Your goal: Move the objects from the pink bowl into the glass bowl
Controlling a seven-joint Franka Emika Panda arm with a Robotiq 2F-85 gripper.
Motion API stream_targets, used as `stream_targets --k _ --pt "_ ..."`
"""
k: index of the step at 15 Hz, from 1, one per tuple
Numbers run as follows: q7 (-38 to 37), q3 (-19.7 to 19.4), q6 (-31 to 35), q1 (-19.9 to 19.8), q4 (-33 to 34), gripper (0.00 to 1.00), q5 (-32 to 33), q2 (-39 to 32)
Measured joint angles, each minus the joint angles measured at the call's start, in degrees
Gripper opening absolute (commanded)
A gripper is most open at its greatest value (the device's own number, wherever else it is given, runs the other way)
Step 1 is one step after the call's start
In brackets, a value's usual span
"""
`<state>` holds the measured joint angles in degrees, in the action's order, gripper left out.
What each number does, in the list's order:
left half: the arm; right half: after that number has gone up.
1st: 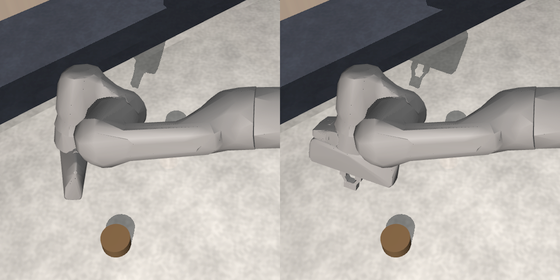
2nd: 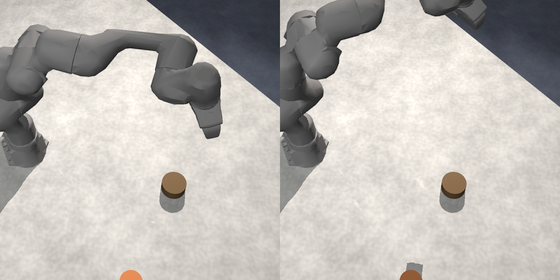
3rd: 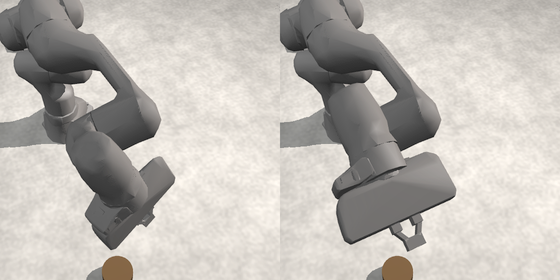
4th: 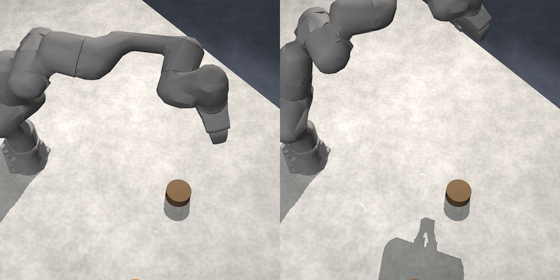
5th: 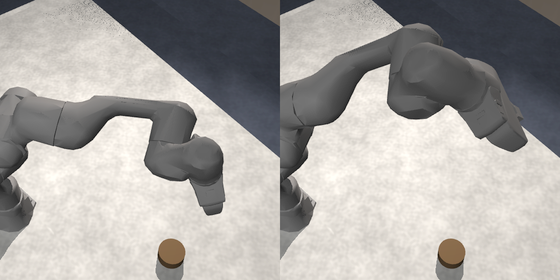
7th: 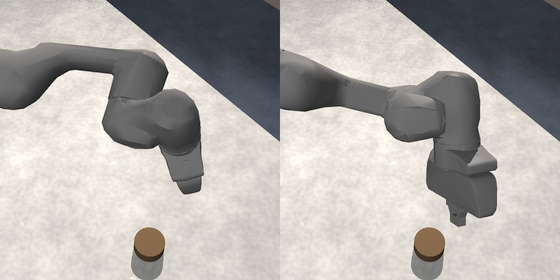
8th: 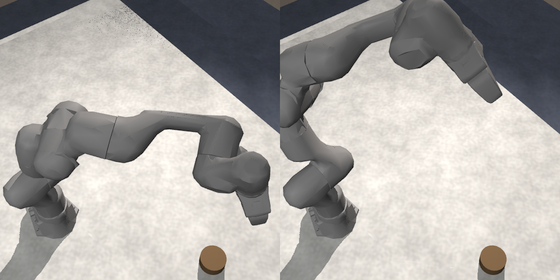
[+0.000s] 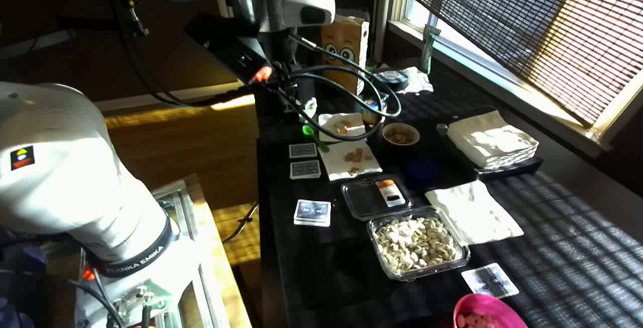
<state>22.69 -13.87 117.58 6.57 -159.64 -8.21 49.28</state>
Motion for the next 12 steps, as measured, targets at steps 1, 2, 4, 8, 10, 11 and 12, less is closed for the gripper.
stream_targets --k 1,2,4,8,10,11,12 --pt "0.00 0.00 -0.06 0.00 -0.29 1.00 0.00 -0.03" --pt "0.00 0.00 -0.06 0.00 -0.56 1.00 0.00 -0.13" --pt "0.00 0.00 -0.06 0.00 -0.66 1.00 0.00 -0.26" --pt "-1.79 0.33 0.58 -0.64 -0.47 1.00 0.14 -0.56" --pt "-4.73 0.83 5.14 -3.23 -0.50 1.00 0.44 -2.91" --pt "-5.60 0.83 8.39 -4.55 -0.51 1.00 0.44 -4.86" --pt "-6.44 0.72 12.15 -5.82 -0.51 1.00 0.44 -7.28"
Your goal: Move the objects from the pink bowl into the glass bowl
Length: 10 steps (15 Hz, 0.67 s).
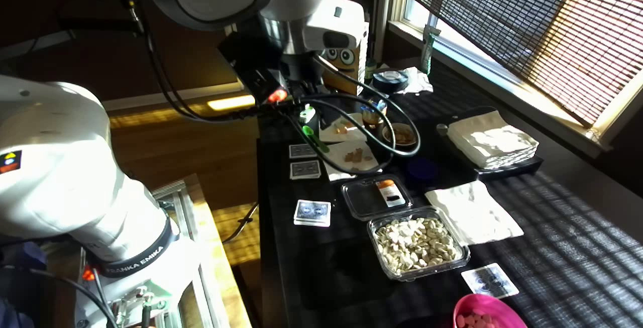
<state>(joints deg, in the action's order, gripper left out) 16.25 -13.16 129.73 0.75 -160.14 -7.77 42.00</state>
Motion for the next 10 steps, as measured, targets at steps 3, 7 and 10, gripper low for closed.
stream_targets --k 3,7,10 --pt "-3.17 -0.11 11.79 -3.35 0.01 1.00 -0.01 -8.19" --pt "-8.94 0.48 24.46 -8.24 0.79 1.00 0.38 -18.59" --pt "-16.19 2.21 30.00 -13.19 2.24 1.00 3.33 -25.35"
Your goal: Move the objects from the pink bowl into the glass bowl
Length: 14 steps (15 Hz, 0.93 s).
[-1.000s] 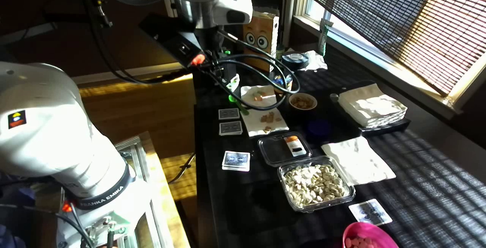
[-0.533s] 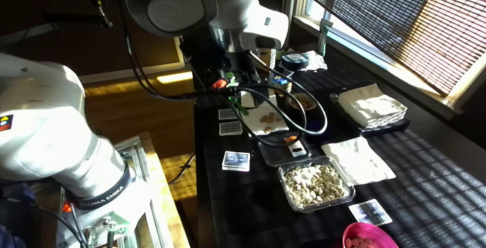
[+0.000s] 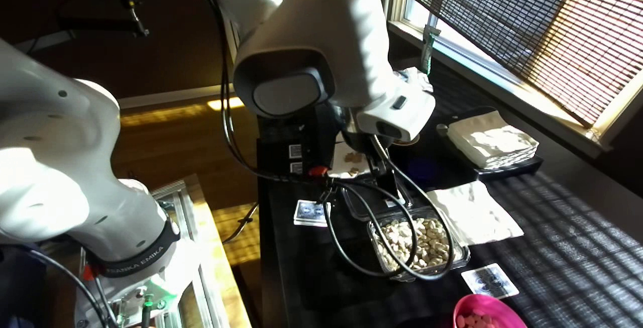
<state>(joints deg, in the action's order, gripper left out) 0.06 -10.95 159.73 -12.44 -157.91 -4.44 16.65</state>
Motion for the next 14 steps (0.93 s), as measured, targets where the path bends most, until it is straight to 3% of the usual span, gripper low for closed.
stream_targets --k 2,6,11,14 --pt "-3.08 1.11 0.94 -2.21 0.86 1.00 1.58 -3.01" --pt "-4.63 1.36 1.16 -2.63 1.33 1.00 1.99 -4.18" --pt "-18.23 0.46 1.47 -10.58 5.93 1.00 10.88 -12.22" --pt "-27.16 -2.44 1.08 -11.40 11.57 1.00 15.58 -18.91"
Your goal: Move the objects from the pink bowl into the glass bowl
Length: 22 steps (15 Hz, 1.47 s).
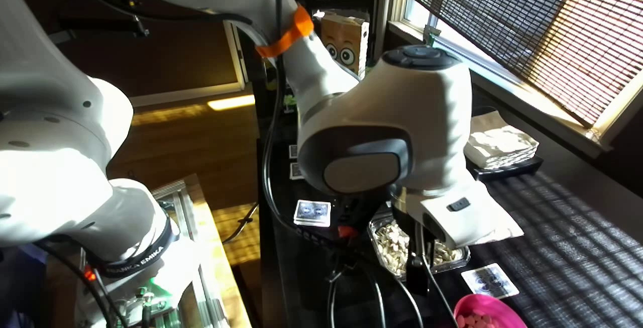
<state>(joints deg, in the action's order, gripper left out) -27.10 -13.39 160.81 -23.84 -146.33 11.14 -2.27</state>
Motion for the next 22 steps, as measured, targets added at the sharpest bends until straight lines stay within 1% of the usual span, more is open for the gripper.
stream_targets --k 3,8,12,16,17,18,22 --pt "-4.98 -3.59 -1.96 2.16 5.97 1.00 1.07 -6.38" --pt "-7.25 -8.06 -5.95 6.26 14.04 1.00 -1.00 -15.57" --pt "-7.37 -9.57 -6.85 6.70 17.69 1.00 -6.91 -20.36" --pt "-7.38 -10.41 -6.88 6.50 19.84 1.00 -12.62 -23.73" --pt "-7.39 -10.52 -6.88 6.40 20.26 0.83 -13.83 -24.50" --pt "-7.39 -10.53 -6.88 6.22 20.68 0.73 -15.04 -25.24" --pt "-7.39 -10.47 -6.88 5.37 21.97 0.44 -19.80 -27.51"
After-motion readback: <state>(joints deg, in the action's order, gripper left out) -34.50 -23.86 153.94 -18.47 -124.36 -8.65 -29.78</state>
